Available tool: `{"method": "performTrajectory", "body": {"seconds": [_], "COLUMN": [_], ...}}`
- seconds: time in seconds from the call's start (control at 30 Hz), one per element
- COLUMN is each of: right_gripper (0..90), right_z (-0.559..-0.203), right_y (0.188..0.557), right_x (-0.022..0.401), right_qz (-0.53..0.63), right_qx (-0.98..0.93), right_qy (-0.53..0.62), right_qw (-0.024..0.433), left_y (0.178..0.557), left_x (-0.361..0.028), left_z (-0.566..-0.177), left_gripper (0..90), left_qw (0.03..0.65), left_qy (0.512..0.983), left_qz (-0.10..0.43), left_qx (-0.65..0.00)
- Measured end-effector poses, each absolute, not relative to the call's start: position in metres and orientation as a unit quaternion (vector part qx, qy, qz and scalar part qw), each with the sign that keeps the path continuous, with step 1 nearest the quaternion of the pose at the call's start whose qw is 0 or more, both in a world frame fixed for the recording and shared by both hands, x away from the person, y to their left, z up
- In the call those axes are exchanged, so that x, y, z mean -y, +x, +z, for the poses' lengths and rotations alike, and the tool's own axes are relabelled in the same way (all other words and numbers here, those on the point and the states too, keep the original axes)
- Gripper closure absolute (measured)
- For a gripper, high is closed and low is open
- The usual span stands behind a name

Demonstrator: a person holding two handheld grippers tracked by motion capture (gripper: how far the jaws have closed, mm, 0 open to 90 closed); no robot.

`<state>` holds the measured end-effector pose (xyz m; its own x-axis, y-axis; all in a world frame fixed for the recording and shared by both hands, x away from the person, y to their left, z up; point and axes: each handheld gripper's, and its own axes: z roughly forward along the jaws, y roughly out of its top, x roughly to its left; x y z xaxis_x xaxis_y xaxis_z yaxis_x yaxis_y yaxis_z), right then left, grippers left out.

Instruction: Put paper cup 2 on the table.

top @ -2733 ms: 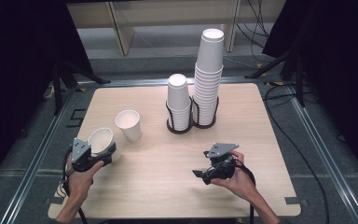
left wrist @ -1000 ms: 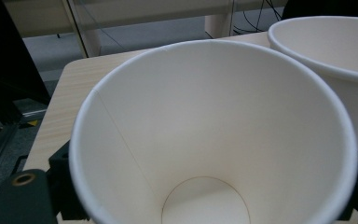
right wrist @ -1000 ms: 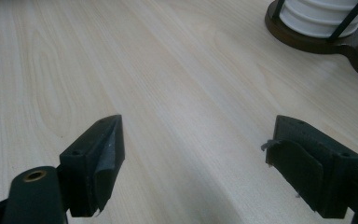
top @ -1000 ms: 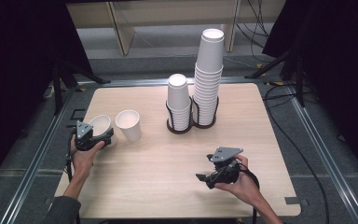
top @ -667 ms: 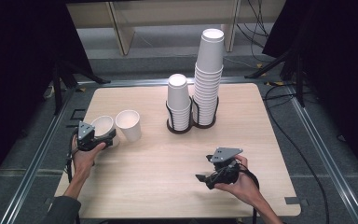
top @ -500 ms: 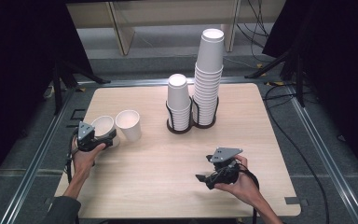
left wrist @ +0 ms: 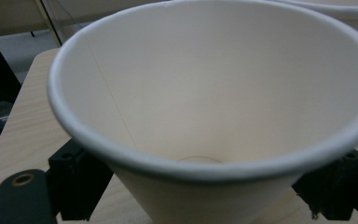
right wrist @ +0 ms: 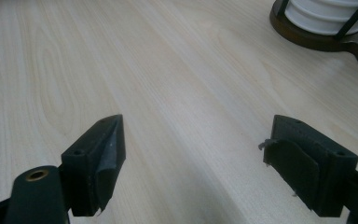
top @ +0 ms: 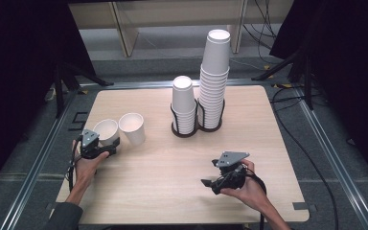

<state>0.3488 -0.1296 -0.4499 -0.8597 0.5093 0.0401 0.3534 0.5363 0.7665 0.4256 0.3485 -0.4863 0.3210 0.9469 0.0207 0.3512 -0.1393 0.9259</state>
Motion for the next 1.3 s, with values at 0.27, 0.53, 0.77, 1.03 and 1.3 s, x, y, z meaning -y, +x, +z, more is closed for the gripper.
{"method": "performTrajectory", "body": {"seconds": [0.27, 0.53, 0.77, 1.03, 1.3], "right_gripper": [19.9, 19.9, 19.9, 19.9, 19.8], "right_z": [-0.450, -0.450, -0.451, -0.452, -0.452], "right_y": [0.350, 0.349, 0.349, 0.349, 0.349], "right_x": [0.130, 0.129, 0.130, 0.131, 0.132], "right_qz": [0.414, 0.415, 0.415, 0.414, 0.416], "right_qx": [-0.873, -0.873, -0.872, -0.872, -0.871], "right_qy": [0.239, 0.240, 0.242, 0.243, 0.242], "right_qw": [0.099, 0.093, 0.096, 0.093, 0.094], "left_y": [0.421, 0.417, 0.405, 0.387, 0.364], "left_x": [-0.349, -0.349, -0.349, -0.347, -0.345], "left_z": [-0.484, -0.487, -0.487, -0.485, -0.475], "left_gripper": [14.3, 14.4, 14.4, 14.4, 14.4], "left_qw": [0.444, 0.429, 0.421, 0.416, 0.445], "left_qy": [0.680, 0.691, 0.691, 0.687, 0.669], "left_qz": [0.332, 0.322, 0.319, 0.317, 0.315], "left_qx": [-0.480, -0.485, -0.494, -0.505, -0.505]}}
